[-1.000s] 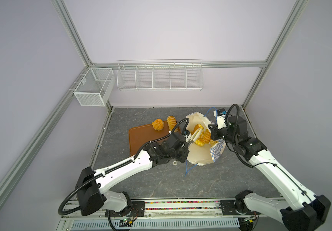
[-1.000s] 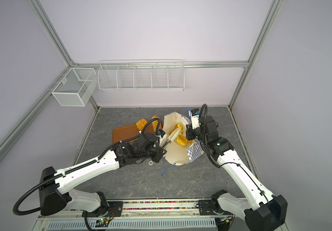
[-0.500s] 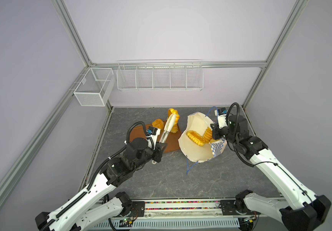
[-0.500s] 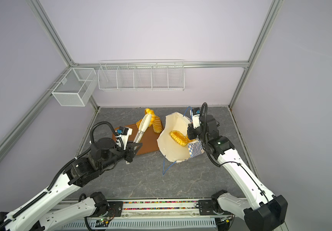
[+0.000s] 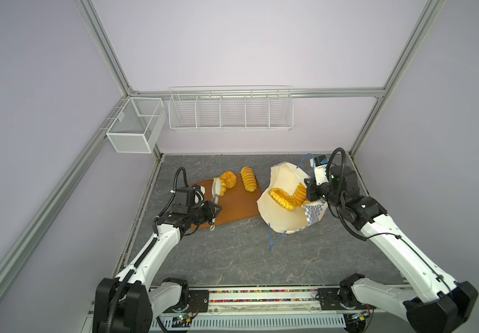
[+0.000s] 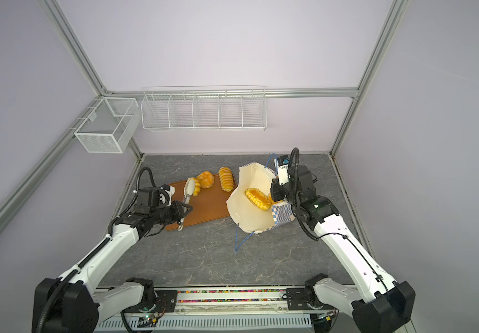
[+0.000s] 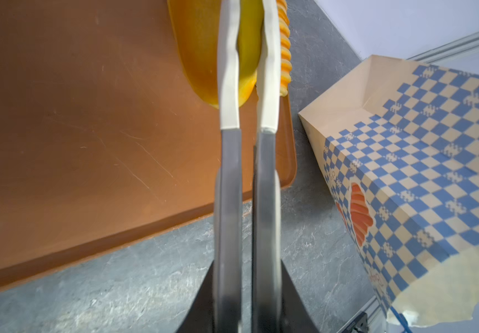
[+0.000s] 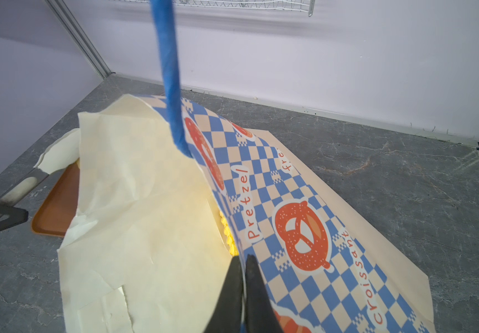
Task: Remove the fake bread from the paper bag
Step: 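Lower the bun onto the orange tray and open the left tongs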
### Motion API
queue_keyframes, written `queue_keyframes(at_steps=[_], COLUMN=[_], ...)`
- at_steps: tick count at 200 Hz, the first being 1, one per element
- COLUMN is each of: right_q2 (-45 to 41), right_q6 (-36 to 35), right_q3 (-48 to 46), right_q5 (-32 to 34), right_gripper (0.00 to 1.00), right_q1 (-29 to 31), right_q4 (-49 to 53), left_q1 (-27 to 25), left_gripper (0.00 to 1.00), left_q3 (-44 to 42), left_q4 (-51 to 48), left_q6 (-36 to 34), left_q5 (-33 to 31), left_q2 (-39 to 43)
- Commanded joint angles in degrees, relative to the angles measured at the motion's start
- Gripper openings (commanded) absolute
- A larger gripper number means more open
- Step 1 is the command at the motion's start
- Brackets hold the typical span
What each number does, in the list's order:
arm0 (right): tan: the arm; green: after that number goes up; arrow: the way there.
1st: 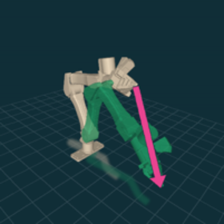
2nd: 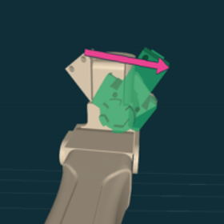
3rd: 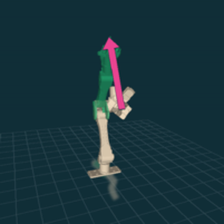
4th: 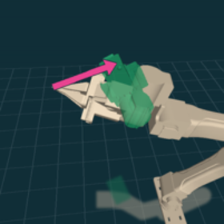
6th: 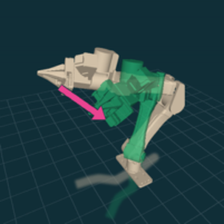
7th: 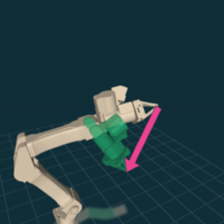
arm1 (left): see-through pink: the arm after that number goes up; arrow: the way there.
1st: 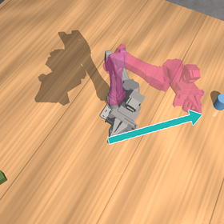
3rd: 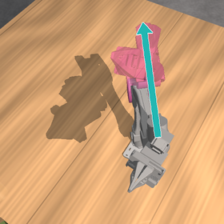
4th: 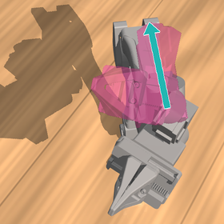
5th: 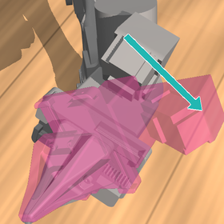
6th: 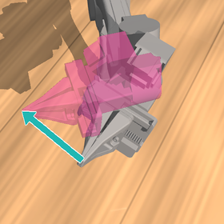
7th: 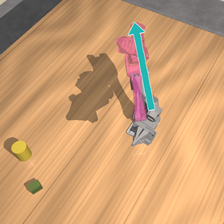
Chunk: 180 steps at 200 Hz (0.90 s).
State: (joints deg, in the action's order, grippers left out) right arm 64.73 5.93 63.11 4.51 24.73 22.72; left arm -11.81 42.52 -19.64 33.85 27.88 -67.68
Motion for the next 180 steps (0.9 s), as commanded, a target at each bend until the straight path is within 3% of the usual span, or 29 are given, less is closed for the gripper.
queue_keyframes(at_steps=[1, 34, 93, 180], right_q2=[-0.7, -0.8, 0.0, 0.7], right_q6=[-0.6, -1.1, -1.3, -1.1], right_q3=[0.9, 0.7, 0.2, 0.1], right_q5=[0.3, 0.6, 0.6, 0.6], right_gripper=[0.07, 0.07, 0.07, 0.07], right_q1=[-0.4, -0.4, -0.4, -0.4], right_q4=[1.7, 1.8, 1.4, 0.8], left_q1=[2.2, 6.1, 9.1, 11.7], left_gripper=[0.0, 0.0, 0.0, 0.0], left_q3=[2.2, 4.0, 0.4, -3.0], left_q4=[10.8, 18.1, 42.1, 41.8], left_q6=[4.1, 8.6, 22.0, 18.8], left_q5=[6.3, 13.3, 20.3, 19.5], left_q2=[-4.0, -12.3, -22.7, -28.0])
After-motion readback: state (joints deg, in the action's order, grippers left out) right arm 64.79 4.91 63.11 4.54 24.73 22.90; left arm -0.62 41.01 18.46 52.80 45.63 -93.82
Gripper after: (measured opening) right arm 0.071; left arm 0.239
